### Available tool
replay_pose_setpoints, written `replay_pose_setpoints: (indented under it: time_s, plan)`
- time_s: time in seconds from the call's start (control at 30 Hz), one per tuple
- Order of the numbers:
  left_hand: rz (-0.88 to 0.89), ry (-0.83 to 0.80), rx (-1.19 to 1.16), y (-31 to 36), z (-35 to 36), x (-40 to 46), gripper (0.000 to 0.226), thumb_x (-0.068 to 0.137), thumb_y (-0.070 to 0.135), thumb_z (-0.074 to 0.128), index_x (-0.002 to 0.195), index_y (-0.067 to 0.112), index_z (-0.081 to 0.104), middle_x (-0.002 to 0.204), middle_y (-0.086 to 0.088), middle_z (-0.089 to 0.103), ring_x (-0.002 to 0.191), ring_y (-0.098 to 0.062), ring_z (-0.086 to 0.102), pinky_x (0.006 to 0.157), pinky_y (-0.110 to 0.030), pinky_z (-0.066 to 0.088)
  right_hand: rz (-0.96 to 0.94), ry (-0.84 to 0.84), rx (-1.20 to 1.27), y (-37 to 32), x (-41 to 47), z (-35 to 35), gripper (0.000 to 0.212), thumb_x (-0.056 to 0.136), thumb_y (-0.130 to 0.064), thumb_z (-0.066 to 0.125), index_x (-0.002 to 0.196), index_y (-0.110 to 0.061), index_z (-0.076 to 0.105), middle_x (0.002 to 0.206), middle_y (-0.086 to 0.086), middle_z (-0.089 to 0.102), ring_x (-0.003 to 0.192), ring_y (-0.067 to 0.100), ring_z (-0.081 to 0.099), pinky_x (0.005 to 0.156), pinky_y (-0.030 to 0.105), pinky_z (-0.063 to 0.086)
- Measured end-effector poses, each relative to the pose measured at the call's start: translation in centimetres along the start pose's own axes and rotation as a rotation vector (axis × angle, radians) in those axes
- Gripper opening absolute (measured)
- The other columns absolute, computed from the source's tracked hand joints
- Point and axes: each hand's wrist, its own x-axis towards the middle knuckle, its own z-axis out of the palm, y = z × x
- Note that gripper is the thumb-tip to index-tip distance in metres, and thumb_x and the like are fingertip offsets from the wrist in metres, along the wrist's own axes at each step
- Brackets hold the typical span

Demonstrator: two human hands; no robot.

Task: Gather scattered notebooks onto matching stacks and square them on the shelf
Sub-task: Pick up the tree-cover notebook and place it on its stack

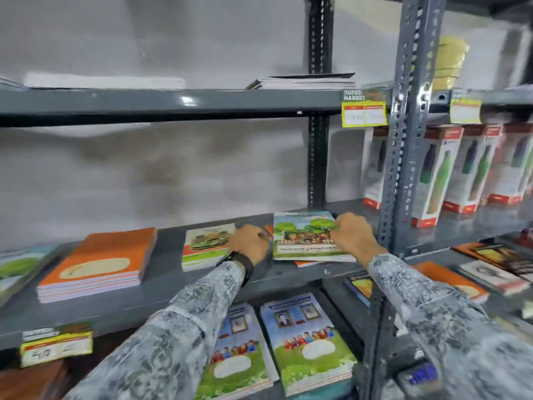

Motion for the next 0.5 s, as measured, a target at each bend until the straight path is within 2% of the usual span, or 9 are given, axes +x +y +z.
replay_pose_setpoints:
  time_s: [0.07, 0.17, 0.23, 0.27, 0.33, 0.37, 0.4, 0.47, 0.5]
  plan:
    - [-0.089, -0.022, -0.065, 0.2, 1.3, 1.4, 0.036, 0.089, 0.034, 0.053, 0.09, 0.012, 0.082, 0.1, -0.01, 0.081, 0.097, -0.034, 0.075, 0.087, -0.042, 0.061, 0.075, -0.097, -0.013, 0.7, 0.9, -0.2, 0.016, 0.089, -0.01, 0.058, 0.101, -0.002, 0.064, 0.105, 0.017, 0.066, 0.096, 0.035, 0.065, 0.074, 0.032, 0.046]
    - [-0.219, -0.107, -0.154, 0.7, 2.4, 2.8, 0.042, 0.093, 0.035, 0.055, 0.086, 0.0, 0.076, 0.1, -0.02, 0.078, 0.098, -0.037, 0.074, 0.079, -0.035, 0.058, 0.142, -0.176, 0.046, 1.5, 2.4, 0.2, 0.009, 0.092, -0.009, 0.059, 0.098, -0.004, 0.055, 0.101, 0.013, 0.056, 0.091, 0.03, 0.057, 0.077, 0.032, 0.047]
    - [-0.284, -0.14, -0.232, 0.9, 2.5, 3.5, 0.037, 0.092, 0.035, 0.063, 0.085, 0.0, 0.075, 0.1, -0.019, 0.078, 0.096, -0.035, 0.074, 0.077, -0.033, 0.055, 0.159, -0.171, 0.099, 1.9, 3.2, 0.7, 0.01, 0.088, -0.009, 0.063, 0.092, -0.002, 0.057, 0.1, 0.013, 0.06, 0.093, 0.031, 0.064, 0.076, 0.033, 0.051]
    - [-0.318, -0.165, -0.289, 0.9, 2.5, 3.6, 0.034, 0.089, 0.033, 0.069, 0.079, 0.001, 0.073, 0.094, -0.018, 0.078, 0.089, -0.033, 0.073, 0.079, -0.035, 0.057, 0.177, -0.166, 0.132, 2.1, 3.6, 0.9, 0.011, 0.084, -0.009, 0.066, 0.086, -0.001, 0.059, 0.1, 0.013, 0.066, 0.095, 0.033, 0.068, 0.075, 0.035, 0.054]
    - [-0.37, -0.227, -0.41, 0.5, 3.2, 4.5, 0.032, 0.084, 0.027, 0.078, 0.065, 0.007, 0.062, 0.075, -0.013, 0.071, 0.073, -0.028, 0.066, 0.07, -0.033, 0.054, 0.219, -0.172, 0.215, 2.6, 4.6, 1.2, 0.014, 0.078, -0.01, 0.072, 0.078, -0.003, 0.061, 0.098, 0.016, 0.073, 0.093, 0.034, 0.072, 0.072, 0.037, 0.058]
    - [-0.379, -0.262, -0.468, -0.1, 3.8, 5.3, 0.03, 0.082, 0.024, 0.081, 0.067, 0.008, 0.061, 0.076, -0.013, 0.071, 0.073, -0.027, 0.066, 0.071, -0.033, 0.056, 0.236, -0.184, 0.242, 2.9, 5.1, 1.4, 0.017, 0.079, -0.01, 0.076, 0.077, -0.003, 0.061, 0.098, 0.016, 0.073, 0.091, 0.032, 0.071, 0.071, 0.036, 0.056]
    - [-0.405, -0.297, -0.516, -0.5, 4.3, 5.9, 0.025, 0.077, 0.02, 0.084, 0.075, 0.005, 0.064, 0.084, -0.016, 0.074, 0.079, -0.026, 0.07, 0.077, -0.035, 0.058, 0.262, -0.197, 0.269, 3.1, 5.5, 1.6, 0.019, 0.079, -0.01, 0.079, 0.079, -0.003, 0.061, 0.099, 0.016, 0.073, 0.09, 0.031, 0.07, 0.073, 0.034, 0.055]
    - [-0.482, -0.351, -0.664, -1.6, 5.6, 7.3, 0.029, 0.071, 0.01, 0.085, 0.091, -0.003, 0.068, 0.106, -0.021, 0.077, 0.094, -0.028, 0.075, 0.09, -0.042, 0.06, 0.329, -0.215, 0.325, 3.4, 6.1, 1.8, 0.022, 0.078, -0.007, 0.084, 0.086, -0.001, 0.064, 0.104, 0.018, 0.075, 0.089, 0.029, 0.07, 0.076, 0.036, 0.059]
    - [-0.517, -0.37, -0.768, -1.5, 5.6, 7.3, 0.024, 0.074, 0.002, 0.082, 0.093, -0.005, 0.068, 0.109, -0.022, 0.077, 0.097, -0.033, 0.076, 0.09, -0.047, 0.061, 0.356, -0.221, 0.34, 3.5, 6.1, 1.7, 0.023, 0.078, -0.006, 0.085, 0.09, 0.0, 0.066, 0.101, 0.018, 0.075, 0.084, 0.029, 0.07, 0.07, 0.037, 0.06]
